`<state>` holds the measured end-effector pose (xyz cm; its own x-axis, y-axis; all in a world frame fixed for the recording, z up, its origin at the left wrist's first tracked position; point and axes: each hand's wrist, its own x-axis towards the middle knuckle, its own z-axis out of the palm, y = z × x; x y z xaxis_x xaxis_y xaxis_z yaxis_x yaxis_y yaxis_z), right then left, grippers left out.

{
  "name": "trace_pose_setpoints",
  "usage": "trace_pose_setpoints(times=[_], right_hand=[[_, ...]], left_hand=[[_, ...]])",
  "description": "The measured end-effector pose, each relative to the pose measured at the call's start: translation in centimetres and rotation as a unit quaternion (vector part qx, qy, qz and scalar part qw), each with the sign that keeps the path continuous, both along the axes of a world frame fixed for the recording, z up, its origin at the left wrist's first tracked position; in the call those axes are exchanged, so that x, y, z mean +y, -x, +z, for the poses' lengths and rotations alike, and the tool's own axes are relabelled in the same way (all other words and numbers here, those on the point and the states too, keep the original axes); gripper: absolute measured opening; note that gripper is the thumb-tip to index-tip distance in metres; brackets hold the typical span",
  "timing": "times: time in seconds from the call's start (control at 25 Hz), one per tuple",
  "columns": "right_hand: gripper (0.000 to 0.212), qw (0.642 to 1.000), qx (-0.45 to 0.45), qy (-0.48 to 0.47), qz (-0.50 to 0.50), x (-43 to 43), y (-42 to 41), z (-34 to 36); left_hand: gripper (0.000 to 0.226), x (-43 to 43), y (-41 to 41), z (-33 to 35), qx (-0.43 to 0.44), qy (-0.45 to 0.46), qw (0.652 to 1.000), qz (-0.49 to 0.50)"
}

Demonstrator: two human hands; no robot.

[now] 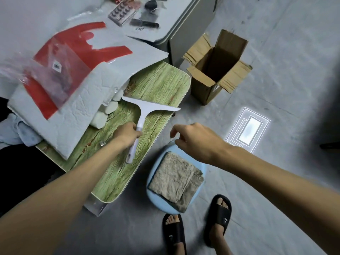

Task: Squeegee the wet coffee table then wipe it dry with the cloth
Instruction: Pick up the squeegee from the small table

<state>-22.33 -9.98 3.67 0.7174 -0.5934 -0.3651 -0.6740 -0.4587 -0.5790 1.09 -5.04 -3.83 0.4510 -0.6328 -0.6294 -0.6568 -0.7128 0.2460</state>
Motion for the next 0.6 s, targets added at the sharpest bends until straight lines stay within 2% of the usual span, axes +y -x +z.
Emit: trace_pose_setpoints(times=[0.08, 0.16, 0.24, 0.44, 0.6], right_hand=[[0.025, 1.000, 0.009, -0.007, -0.007, -0.7, 0.6, 2.2], [0.023, 0.999, -0.001, -0.025, -0.033, -1.2, 1.5, 6.1], [0.026, 0.995, -0.027, -0.055, -0.079, -1.6, 2.7, 11.1], [0.046, 0.956, -0.149, -0.148, -0.207, -3.1, 7.2, 27.1], [0.047, 0.940, -0.164, -0.141, -0.263, -4.8, 11.5, 36.7]], left_hand=[[0.015, -1.4, 1.9, 4.4, 0.141, 0.029, 0.988, 0.062], [0.015, -2.9, 3.8, 10.3, 0.265, 0.053, 0.956, 0.111], [0.010, -4.2, 5.9, 16.7, 0.341, 0.075, 0.929, 0.126], [0.012, -8.3, 12.8, 33.7, 0.429, 0.134, 0.890, 0.073], [0.014, -11.6, 19.1, 43.9, 0.438, 0.163, 0.883, 0.033]])
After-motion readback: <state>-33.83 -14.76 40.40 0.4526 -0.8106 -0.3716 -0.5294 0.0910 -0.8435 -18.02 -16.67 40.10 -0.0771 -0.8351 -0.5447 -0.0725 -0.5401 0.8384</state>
